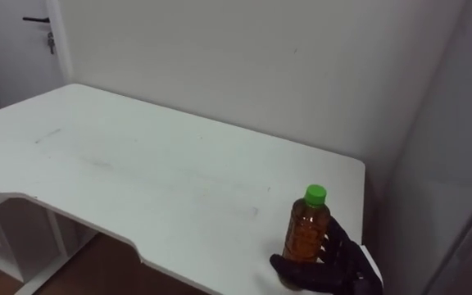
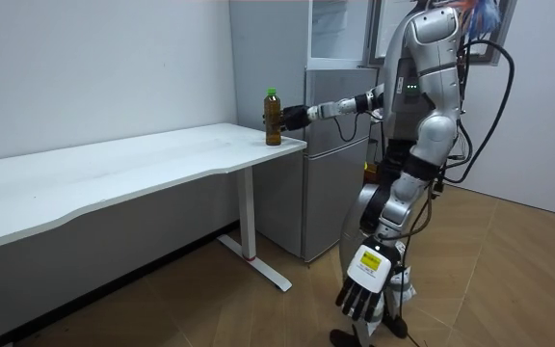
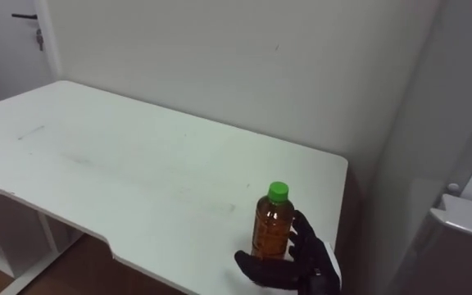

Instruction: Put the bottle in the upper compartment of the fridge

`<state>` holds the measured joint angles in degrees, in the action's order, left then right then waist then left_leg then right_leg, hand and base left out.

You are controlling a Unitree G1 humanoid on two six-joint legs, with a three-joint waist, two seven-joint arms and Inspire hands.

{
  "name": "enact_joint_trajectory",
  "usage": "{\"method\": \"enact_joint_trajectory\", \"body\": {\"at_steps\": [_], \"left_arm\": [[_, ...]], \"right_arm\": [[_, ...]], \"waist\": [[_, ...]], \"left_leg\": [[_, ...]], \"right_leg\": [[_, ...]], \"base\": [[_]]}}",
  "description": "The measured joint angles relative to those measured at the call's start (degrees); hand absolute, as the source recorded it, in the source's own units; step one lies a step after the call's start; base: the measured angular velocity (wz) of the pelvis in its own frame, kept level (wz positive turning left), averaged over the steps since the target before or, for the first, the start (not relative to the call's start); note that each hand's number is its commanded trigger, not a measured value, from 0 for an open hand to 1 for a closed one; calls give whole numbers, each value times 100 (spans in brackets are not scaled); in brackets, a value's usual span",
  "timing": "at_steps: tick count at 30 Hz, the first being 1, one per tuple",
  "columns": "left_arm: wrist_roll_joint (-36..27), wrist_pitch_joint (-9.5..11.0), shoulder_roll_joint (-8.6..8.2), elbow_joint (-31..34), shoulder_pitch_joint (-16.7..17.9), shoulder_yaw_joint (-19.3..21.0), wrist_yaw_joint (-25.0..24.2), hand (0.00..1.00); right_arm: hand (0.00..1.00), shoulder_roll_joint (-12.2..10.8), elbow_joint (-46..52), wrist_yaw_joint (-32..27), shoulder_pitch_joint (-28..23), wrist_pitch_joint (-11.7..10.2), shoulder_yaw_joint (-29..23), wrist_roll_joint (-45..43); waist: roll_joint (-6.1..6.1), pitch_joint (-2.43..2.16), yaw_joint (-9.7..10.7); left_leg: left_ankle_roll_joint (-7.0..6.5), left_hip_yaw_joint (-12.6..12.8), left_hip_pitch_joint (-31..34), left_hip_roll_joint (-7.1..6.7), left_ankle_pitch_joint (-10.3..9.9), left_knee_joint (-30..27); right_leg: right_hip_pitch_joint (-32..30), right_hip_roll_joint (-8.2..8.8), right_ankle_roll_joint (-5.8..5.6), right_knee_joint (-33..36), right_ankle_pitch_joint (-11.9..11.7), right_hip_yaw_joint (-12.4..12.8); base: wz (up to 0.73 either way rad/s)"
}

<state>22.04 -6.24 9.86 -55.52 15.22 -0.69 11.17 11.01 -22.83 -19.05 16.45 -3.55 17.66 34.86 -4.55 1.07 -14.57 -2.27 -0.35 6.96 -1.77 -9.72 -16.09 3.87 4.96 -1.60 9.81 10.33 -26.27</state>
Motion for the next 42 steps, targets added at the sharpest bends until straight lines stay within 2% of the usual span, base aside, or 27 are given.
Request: {"method": "enact_joint_trajectory", "body": {"at_steps": [4,6,9,14,19,23,34,42], "left_arm": [[-1,-1,-1,0,-12,1,66,0],[0,-2,-5,-3,17,4,67,0],[8,-3,-12,-2,31,58,67,0],[7,0,-11,6,58,54,53,0],[4,4,-8,7,68,55,50,0],[2,5,-5,6,66,55,28,0],[-7,-63,29,-6,65,45,-53,0],[-7,-77,29,2,59,45,-54,0]], "right_arm": [[0,0,-3,-233,124,-2,-90,139],[0,1,-3,-337,174,-6,-94,172],[0,5,-25,-447,222,-7,-103,168],[0,8,-413,-549,493,-11,-111,170],[0,11,-422,-608,497,-11,-140,172],[0,39,-421,-667,502,-11,-152,159],[0,83,-477,-672,739,-9,-85,96],[0,122,-527,-578,781,-9,-85,34]], "waist": [[107,-12,-15],[141,-39,-20],[187,-39,-21],[159,-46,-26],[86,-36,-62],[44,-48,-125],[-20,-19,-339],[-56,-28,-325]], "left_leg": [[1,-64,46,2,3,-17],[1,-66,44,1,3,-12],[5,-66,37,1,15,4],[7,-65,33,0,39,39],[6,-78,42,-4,39,37],[4,-125,71,-17,41,29],[0,-157,89,-28,56,24],[-44,-156,143,-74,102,31]], "right_leg": [[-10,-1,0,3,0,-73],[-3,1,0,5,-1,-77],[-6,2,1,11,-1,-83],[-15,6,4,13,-3,-89],[-15,11,4,13,-4,-123],[-10,26,4,6,-3,-231],[-11,49,3,33,-3,-359],[-84,102,-4,93,-1,-358]], "base": [[10],[0],[0],[0],[0],[6],[3],[0]]}}
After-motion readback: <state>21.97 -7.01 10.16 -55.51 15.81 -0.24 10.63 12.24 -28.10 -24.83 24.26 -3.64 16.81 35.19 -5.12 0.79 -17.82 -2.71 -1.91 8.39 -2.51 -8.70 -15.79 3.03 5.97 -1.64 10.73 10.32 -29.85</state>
